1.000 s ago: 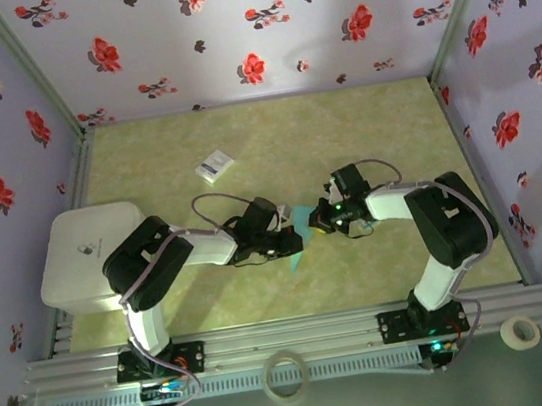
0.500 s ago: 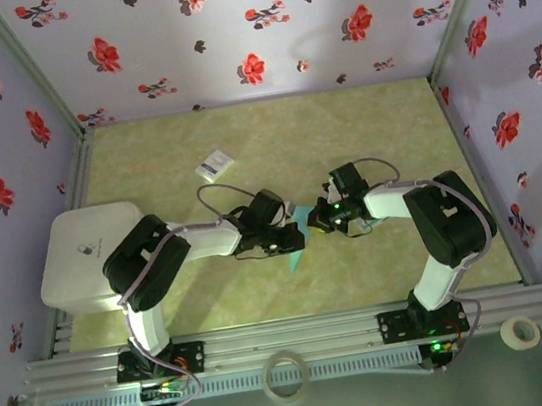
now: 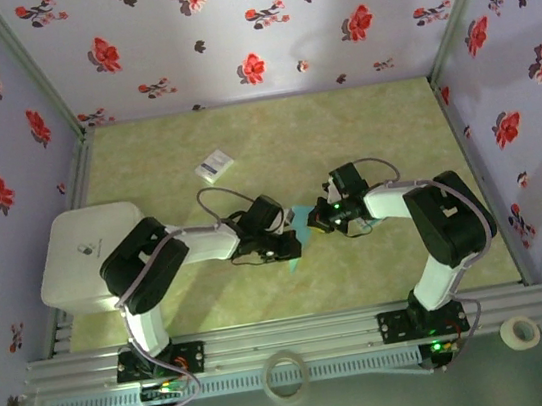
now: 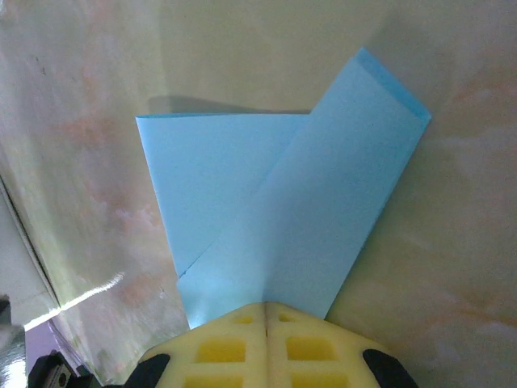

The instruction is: Fold a paper plane with a square sheet of paper (pick it up from the middle)

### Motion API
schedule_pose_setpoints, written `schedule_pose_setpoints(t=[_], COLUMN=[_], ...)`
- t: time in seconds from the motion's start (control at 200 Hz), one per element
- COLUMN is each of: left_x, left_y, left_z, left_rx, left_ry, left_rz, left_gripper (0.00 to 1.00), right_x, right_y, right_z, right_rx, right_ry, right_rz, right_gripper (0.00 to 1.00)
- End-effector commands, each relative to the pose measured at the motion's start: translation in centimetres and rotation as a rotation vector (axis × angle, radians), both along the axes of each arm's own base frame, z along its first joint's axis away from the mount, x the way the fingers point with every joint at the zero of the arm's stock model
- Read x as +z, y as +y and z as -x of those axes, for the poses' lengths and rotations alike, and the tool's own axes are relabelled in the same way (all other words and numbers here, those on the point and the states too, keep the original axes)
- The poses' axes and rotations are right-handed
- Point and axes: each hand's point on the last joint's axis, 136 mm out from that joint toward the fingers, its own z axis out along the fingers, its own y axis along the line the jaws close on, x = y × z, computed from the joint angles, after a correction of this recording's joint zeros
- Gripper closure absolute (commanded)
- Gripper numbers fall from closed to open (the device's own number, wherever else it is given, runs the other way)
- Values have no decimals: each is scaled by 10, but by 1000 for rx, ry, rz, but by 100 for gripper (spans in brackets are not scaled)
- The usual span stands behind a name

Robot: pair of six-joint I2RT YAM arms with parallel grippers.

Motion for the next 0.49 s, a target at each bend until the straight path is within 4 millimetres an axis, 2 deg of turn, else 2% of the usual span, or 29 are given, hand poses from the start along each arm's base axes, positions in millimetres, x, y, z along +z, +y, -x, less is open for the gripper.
schedule_pose_setpoints(t=[0.0,0.16,0.27,0.395,0.49], left_x=[-15,-12,8,39,48], left_y=[28,41,36,33,43], left_z=[39,49,45,25,4], left_rx=[-91,-101,-82,-18,79], left_ry=[65,63,14,-92,-126], left_rz=[-116,-148,-81,-10,6], left_gripper=[96,96,96,95,94], right_x=[-36,-34,-28,-8,18], right_y=[-29,-27,-20,-3,3], right_z=[19,18,14,5,-5], right_rx=[-45,-45,-37,-8,-8], right_ry=[90,85,61,11,-61], right_rz=[168,155,112,7,-33], right_gripper=[100,100,100,100,95])
